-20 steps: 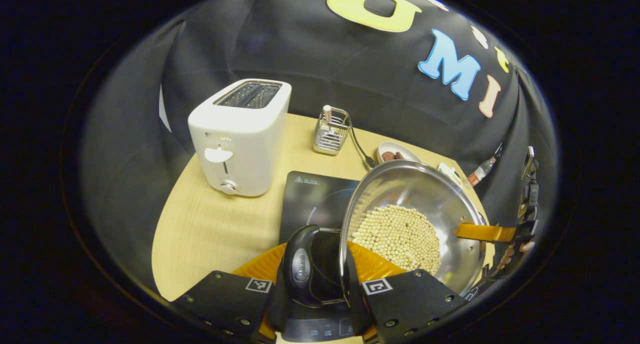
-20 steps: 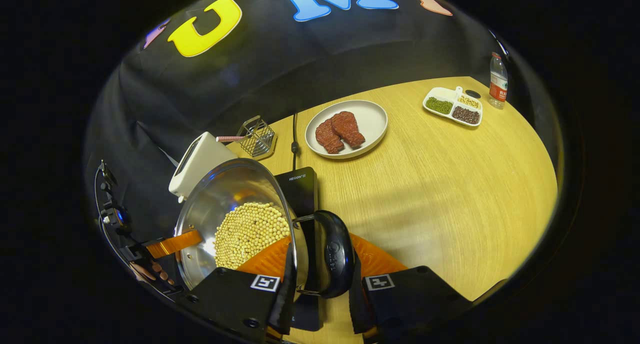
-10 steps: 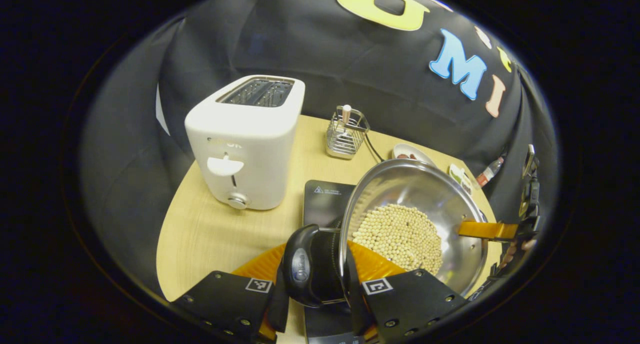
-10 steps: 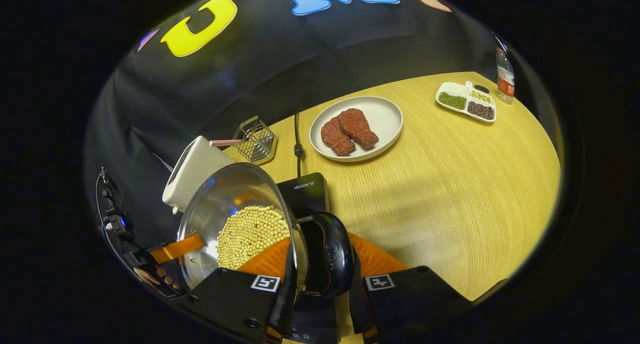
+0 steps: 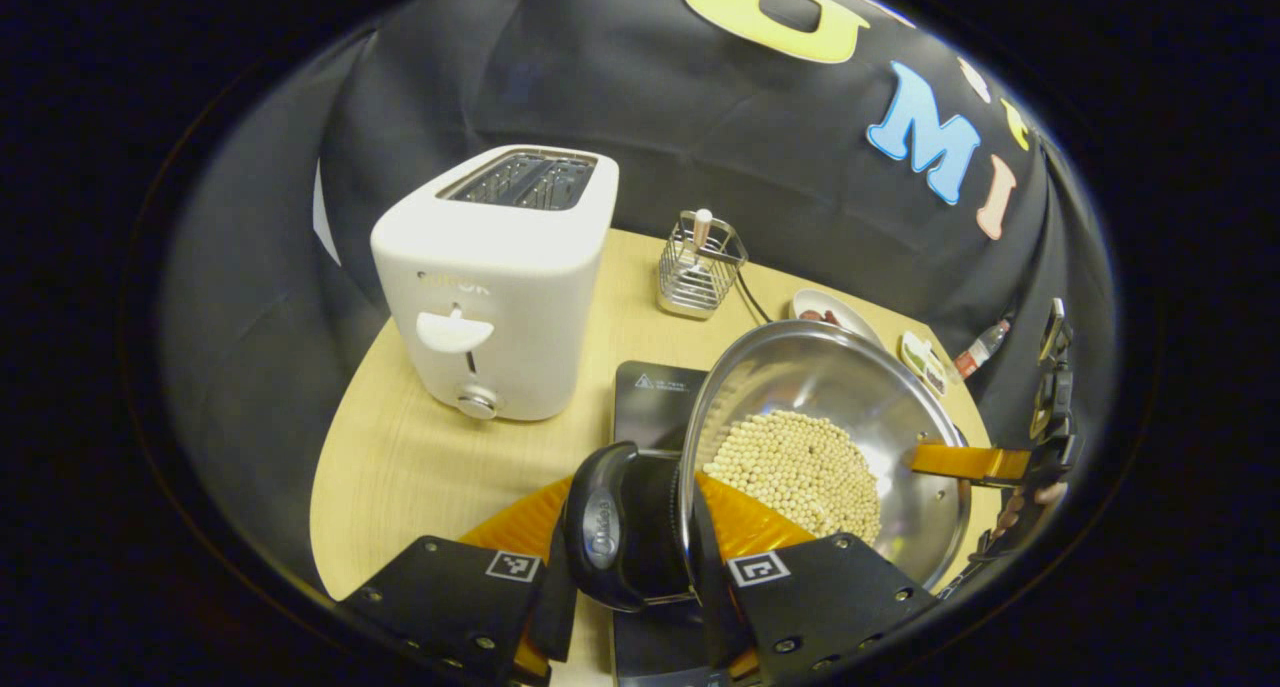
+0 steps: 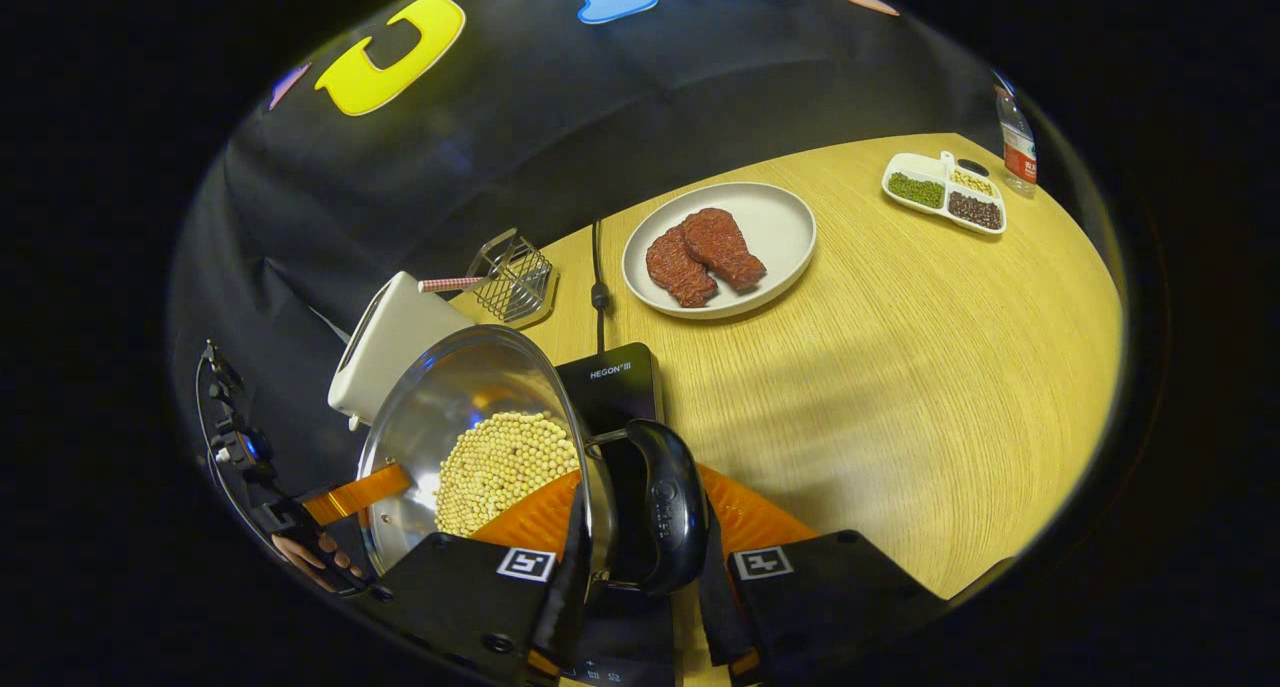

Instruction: First push the handle of the pot to place it horizontally, then grasp the pot with both hands and set it on the induction cooktop.

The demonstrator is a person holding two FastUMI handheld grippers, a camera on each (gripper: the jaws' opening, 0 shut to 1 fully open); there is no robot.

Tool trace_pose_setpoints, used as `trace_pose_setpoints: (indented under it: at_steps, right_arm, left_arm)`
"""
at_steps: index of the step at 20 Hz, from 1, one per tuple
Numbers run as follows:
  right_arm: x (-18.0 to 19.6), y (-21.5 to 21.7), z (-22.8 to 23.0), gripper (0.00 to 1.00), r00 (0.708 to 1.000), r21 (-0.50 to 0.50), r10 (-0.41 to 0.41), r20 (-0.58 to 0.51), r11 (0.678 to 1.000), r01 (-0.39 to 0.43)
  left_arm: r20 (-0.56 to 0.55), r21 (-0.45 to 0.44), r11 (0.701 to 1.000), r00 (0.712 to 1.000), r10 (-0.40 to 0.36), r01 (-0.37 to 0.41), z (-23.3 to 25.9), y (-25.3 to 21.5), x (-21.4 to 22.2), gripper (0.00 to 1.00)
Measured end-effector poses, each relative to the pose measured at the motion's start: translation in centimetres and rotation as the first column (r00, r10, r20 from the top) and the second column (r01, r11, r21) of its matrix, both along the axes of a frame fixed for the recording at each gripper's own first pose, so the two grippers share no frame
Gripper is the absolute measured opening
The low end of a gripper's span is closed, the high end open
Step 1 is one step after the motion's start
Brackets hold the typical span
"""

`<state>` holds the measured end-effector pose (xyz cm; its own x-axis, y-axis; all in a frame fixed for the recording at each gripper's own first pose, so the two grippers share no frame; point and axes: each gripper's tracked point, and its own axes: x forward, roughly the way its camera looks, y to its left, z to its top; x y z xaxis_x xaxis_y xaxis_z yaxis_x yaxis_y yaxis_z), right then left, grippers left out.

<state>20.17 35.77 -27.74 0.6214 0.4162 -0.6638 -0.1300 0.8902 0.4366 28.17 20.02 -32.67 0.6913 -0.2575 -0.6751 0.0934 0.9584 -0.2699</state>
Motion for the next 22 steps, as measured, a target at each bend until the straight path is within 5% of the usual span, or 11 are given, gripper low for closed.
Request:
trace_pose_setpoints:
  at_steps: [6, 8, 9, 11, 13, 21, 22]
  right_arm:
    - [-0.1, 0.1, -0.1, 0.51, 1.0, -0.003, 0.007, -0.002, 1.0, -0.007]
    - [0.1, -0.1, 0.0, 0.57, 1.0, -0.011, 0.018, 0.004, 1.0, -0.018]
    - [0.1, -0.1, 0.2, 0.52, 1.0, -0.005, 0.023, 0.011, 1.0, -0.023]
    - [0.5, -0.4, 1.8, 0.79, 0.999, 0.021, 0.022, 0.038, 1.0, -0.023]
    - [1.1, -1.8, 3.7, 0.98, 0.996, 0.019, 0.011, 0.093, 1.0, -0.013]
    - [-2.1, -9.7, 8.6, 0.98, 0.978, -0.017, 0.064, 0.196, 0.998, -0.062]
    - [-2.6, -11.0, 9.0, 0.98, 0.974, -0.03, 0.074, 0.213, 0.997, -0.069]
  left_arm:
    - [-0.01, 0.037, 0.999, 1.0, 0.003, -0.003, -0.1, 0.1, -0.1, 0.58]
    - [-0.011, 0.101, 0.995, 1.0, 0.02, -0.019, -0.6, 0.6, -0.2, 0.61]
    - [-0.03, 0.144, 0.989, 0.999, 0.033, -0.028, -0.8, 1.2, -0.6, 0.6]
    - [-0.046, 0.183, 0.982, 0.997, 0.06, -0.051, -0.4, 1.4, -1.2, 0.87]
    - [-0.021, 0.208, 0.975, 0.996, 0.088, -0.082, 1.5, 1.8, -1.7, 0.92]
    - [0.146, 0.33, 0.931, 0.983, 0.109, -0.152, 11.8, -2.1, -5.6, 0.87]
    - [0.174, 0.348, 0.922, 0.978, 0.116, -0.171, 13.0, -3.0, -6.2, 0.95]
